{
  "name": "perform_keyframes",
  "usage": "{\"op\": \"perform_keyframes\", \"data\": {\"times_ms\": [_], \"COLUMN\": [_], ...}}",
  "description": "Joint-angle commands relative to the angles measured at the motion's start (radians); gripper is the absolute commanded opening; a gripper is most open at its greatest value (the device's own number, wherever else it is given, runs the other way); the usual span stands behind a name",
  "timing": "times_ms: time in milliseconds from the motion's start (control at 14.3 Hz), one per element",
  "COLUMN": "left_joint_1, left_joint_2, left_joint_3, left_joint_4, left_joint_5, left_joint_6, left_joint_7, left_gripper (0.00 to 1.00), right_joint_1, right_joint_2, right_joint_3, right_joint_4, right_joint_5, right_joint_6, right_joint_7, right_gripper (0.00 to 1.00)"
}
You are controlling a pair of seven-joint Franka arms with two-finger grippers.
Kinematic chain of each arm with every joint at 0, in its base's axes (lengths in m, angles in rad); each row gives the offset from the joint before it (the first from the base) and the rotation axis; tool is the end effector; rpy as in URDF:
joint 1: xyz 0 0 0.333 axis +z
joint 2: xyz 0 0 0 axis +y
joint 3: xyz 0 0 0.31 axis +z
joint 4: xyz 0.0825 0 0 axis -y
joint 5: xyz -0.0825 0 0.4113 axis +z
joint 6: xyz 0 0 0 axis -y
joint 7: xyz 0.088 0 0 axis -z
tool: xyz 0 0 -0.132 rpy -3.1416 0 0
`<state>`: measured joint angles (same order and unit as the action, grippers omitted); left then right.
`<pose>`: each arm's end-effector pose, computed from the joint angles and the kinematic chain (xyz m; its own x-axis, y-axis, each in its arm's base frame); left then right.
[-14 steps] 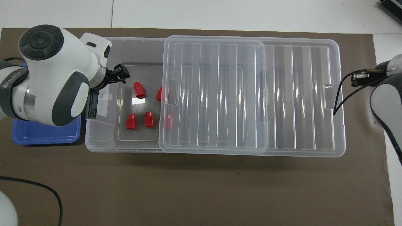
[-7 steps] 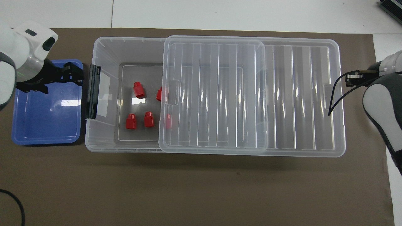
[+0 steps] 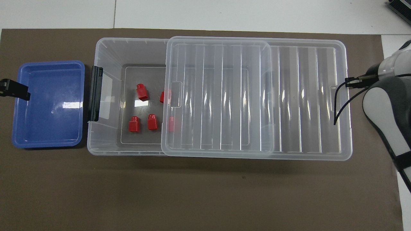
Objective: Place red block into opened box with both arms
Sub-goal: 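Slide the clear lid back over the box with the right gripper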
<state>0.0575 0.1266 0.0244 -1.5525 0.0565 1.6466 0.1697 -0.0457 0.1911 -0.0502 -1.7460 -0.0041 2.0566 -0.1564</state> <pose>0.6199 0.0572 0.5331 0.9949 -0.0918 -0.0421 -0.0940 -0.9942 -0.0529 0.6536 -0.0616 0.4310 0.9911 0.0651 0.1159 0.0618 -0.9976 0.0318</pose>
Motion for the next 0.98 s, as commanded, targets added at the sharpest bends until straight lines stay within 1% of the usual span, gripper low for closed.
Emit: {"op": "perform_keyframes", "data": {"times_ms": [0, 140, 420, 771, 911], "left_joint_1": [0.002, 0.002, 0.004, -0.016, -0.045], "left_joint_2": [-0.054, -0.071, -0.099, -0.101, -0.104], "left_joint_3": [-0.006, -0.006, -0.006, -0.018, -0.02], "left_joint_4": [-0.071, -0.072, -0.072, -0.072, -0.072], "left_joint_5": [-0.009, -0.009, -0.009, -0.009, -0.007], "left_joint_6": [0.053, 0.051, 0.05, 0.053, 0.053], "left_joint_7": [0.011, 0.013, 0.011, 0.016, 0.011], "left_gripper": [1.0, 1.0, 1.0, 1.0, 1.0], "right_joint_1": [-0.005, 0.013, 0.02, 0.018, 0.018], "right_joint_2": [-0.013, -0.013, -0.015, -0.016, -0.016], "right_joint_3": [0.021, 0.027, 0.075, 0.15, 0.182], "right_joint_4": [-0.012, -0.012, -0.012, -0.012, -0.012], "right_joint_5": [0.027, 0.027, 0.027, 0.027, 0.029], "right_joint_6": [0.004, 0.007, -0.025, -0.05, -0.056], "right_joint_7": [-0.026, -0.023, -0.023, -0.023, -0.02], "right_gripper": [0.0, 0.0, 0.0, 0.0, 0.0]}}
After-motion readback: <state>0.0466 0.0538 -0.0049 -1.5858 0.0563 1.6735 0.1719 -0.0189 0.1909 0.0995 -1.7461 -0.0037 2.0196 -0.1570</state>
